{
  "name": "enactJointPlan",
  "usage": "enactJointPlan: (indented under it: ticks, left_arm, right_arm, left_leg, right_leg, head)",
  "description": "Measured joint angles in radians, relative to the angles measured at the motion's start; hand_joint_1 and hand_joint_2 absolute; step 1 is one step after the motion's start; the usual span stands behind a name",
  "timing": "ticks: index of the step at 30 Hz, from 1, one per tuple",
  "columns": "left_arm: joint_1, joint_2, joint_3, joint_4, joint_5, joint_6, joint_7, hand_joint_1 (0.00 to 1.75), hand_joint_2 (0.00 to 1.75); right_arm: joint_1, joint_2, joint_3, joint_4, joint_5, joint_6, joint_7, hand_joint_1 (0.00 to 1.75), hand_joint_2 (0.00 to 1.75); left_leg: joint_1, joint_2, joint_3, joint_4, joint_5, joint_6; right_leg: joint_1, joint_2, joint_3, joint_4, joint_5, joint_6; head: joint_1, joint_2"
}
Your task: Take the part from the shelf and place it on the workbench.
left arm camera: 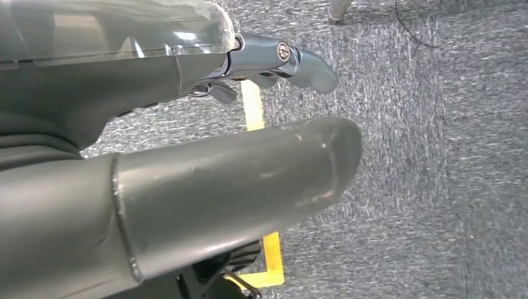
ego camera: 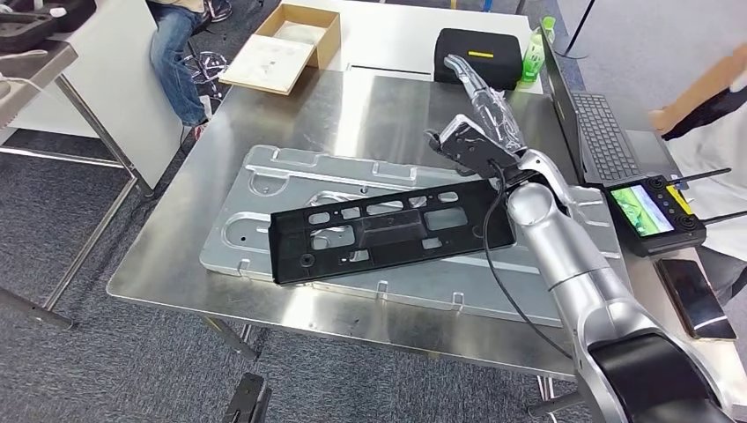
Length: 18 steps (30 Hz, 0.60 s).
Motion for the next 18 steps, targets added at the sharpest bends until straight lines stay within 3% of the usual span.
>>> enactJointPlan:
  ticks: [2, 3, 7, 9, 11, 12, 13, 14, 15, 17, 18]
  left_arm:
    - [-0.001, 0.0, 0.0, 0.0, 0.0, -0.001, 0.002, 0.0, 0.0]
    - [-0.002, 0.0, 0.0, 0.0, 0.0, -0.003, 0.002, 0.0, 0.0]
    - [-0.005, 0.0, 0.0, 0.0, 0.001, -0.008, 0.002, 0.0, 0.0]
    - [-0.006, 0.001, 0.001, 0.0, 0.005, -0.008, 0.0, 0.0, 0.0]
    - [-0.006, 0.002, 0.003, 0.0, 0.012, -0.007, -0.004, 0.0, 0.0]
    - [-0.005, 0.003, 0.005, 0.0, 0.015, -0.006, -0.006, 0.0, 0.0]
    - [-0.004, 0.004, 0.006, 0.0, 0.017, -0.005, -0.007, 0.0, 0.0]
    - [-0.004, 0.005, 0.008, 0.0, 0.018, -0.004, -0.008, 0.0, 0.0]
    - [-0.005, 0.007, 0.009, 0.0, 0.019, -0.002, -0.009, 0.0, 0.0]
    - [-0.007, 0.009, 0.011, 0.0, 0.02, 0.003, -0.012, 0.0, 0.0]
    - [-0.009, 0.01, 0.012, 0.0, 0.02, 0.004, -0.013, 0.0, 0.0]
  right_arm:
    - [0.004, -0.004, 0.002, -0.023, 0.001, -0.014, -0.001, 0.0, 0.0]
    - [0.007, -0.006, 0.002, -0.033, 0.004, -0.023, -0.002, 0.0, 0.0]
    - [0.024, -0.01, 0.004, -0.062, 0.022, -0.043, -0.008, 0.0, 0.0]
    - [0.025, -0.01, 0.006, -0.072, 0.034, -0.047, -0.01, 0.0, 0.0]
    - [0.025, -0.007, 0.01, -0.074, 0.053, -0.053, -0.015, 0.0, 0.0]
    - [0.025, -0.004, 0.014, -0.072, 0.062, -0.057, -0.016, 0.0, 0.0]
    - [0.024, -0.002, 0.018, -0.071, 0.068, -0.06, -0.017, 0.0, 0.0]
    - [0.022, 0.002, 0.021, -0.069, 0.072, -0.062, -0.018, 0.0, 0.0]
    - [0.019, 0.005, 0.023, -0.069, 0.073, -0.064, -0.018, 0.0, 0.0]
    - [0.007, 0.009, 0.024, -0.068, 0.074, -0.067, -0.02, 0.0, 0.0]
    - [0.0, 0.01, 0.024, -0.066, 0.075, -0.068, -0.021, 0.0, 0.0]
  left_leg:
    - [-0.003, 0.0, -0.003, 0.012, -0.008, -0.008]
    - [-0.005, 0.0, -0.005, 0.016, -0.011, -0.013]
    - [-0.006, 0.0, -0.011, 0.029, -0.025, -0.031]
    - [-0.003, 0.0, -0.043, 0.103, -0.071, -0.042]
    - [-0.001, 0.0, -0.103, 0.236, -0.13, -0.049]
    - [-0.001, 0.0, -0.129, 0.287, -0.144, -0.051]
    - [0.0, 0.0, -0.139, 0.304, -0.139, -0.051]
    - [0.0, 0.001, -0.129, 0.279, -0.114, -0.049]
    - [-0.001, 0.005, -0.103, 0.219, -0.078, -0.045]
    - [-0.008, 0.034, -0.04, 0.079, -0.022, -0.034]
    - [-0.012, 0.046, -0.022, 0.038, -0.01, -0.028]
  right_leg:
    - [0.002, -0.001, 0.059, -0.115, 0.042, -0.006]
    - [0.004, -0.001, 0.074, -0.146, 0.048, -0.01]
    - [0.003, 0.0, 0.078, -0.161, 0.049, -0.031]
    - [-0.002, -0.004, 0.079, -0.164, 0.052, -0.042]
    - [-0.001, -0.01, 0.079, -0.164, 0.051, -0.046]
    - [-0.001, -0.014, 0.079, -0.164, 0.051, -0.047]
    - [0.0, -0.017, 0.079, -0.163, 0.05, -0.047]
    - [0.0, -0.022, 0.081, -0.163, 0.049, -0.047]
    - [0.001, -0.028, 0.082, -0.163, 0.048, -0.046]
    - [0.004, -0.041, 0.086, -0.163, 0.045, -0.042]
    - [0.007, -0.048, 0.086, -0.163, 0.044, -0.039]
  head:
    - [0.0, 0.0]
    - [0.0, 0.0]
    - [0.0, 0.0]
    - [-0.001, 0.0]
    - [-0.001, 0.0]
    - [-0.001, 0.0]
    - [-0.001, 0.0]
    - [-0.001, 0.0]
    - [-0.001, 0.0]
    - [-0.001, 0.0]
    - [-0.001, 0.0]
